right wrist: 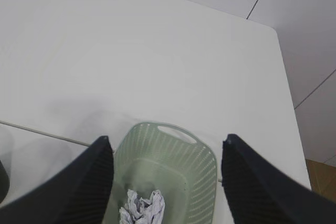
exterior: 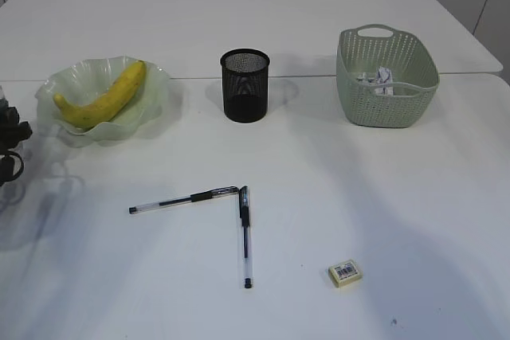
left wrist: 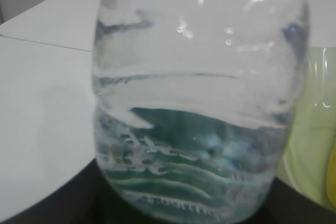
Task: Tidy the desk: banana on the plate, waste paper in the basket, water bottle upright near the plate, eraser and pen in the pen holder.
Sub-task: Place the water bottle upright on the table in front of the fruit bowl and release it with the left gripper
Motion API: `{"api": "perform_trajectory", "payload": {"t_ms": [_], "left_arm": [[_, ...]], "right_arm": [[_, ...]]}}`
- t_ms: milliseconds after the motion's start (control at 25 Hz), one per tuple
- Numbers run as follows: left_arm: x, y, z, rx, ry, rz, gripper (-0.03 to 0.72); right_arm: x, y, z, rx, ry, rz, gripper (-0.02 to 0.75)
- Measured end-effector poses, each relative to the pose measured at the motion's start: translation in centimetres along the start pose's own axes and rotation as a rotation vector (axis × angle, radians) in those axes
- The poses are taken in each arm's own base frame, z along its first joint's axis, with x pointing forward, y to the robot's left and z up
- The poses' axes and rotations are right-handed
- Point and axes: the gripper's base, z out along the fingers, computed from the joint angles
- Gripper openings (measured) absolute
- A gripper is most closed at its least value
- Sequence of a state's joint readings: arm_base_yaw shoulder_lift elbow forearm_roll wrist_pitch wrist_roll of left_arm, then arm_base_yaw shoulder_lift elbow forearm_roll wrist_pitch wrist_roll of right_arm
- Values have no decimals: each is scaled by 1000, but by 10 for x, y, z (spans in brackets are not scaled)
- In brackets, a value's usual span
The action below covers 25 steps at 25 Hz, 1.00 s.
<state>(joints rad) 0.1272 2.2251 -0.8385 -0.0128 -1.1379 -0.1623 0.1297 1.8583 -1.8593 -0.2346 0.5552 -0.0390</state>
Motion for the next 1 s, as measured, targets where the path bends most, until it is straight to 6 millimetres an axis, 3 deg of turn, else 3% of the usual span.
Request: {"api": "perform_trajectory", "payload": {"t_ms": [560, 1000], "left_arm": [[-3, -2, 17, 15, -18, 5, 374], [8, -3, 22, 51, -58, 18, 374]], "right_arm": [[-2, 0, 0, 1, -19, 0, 484], [-2, 0, 0, 1, -23, 0, 484]]}}
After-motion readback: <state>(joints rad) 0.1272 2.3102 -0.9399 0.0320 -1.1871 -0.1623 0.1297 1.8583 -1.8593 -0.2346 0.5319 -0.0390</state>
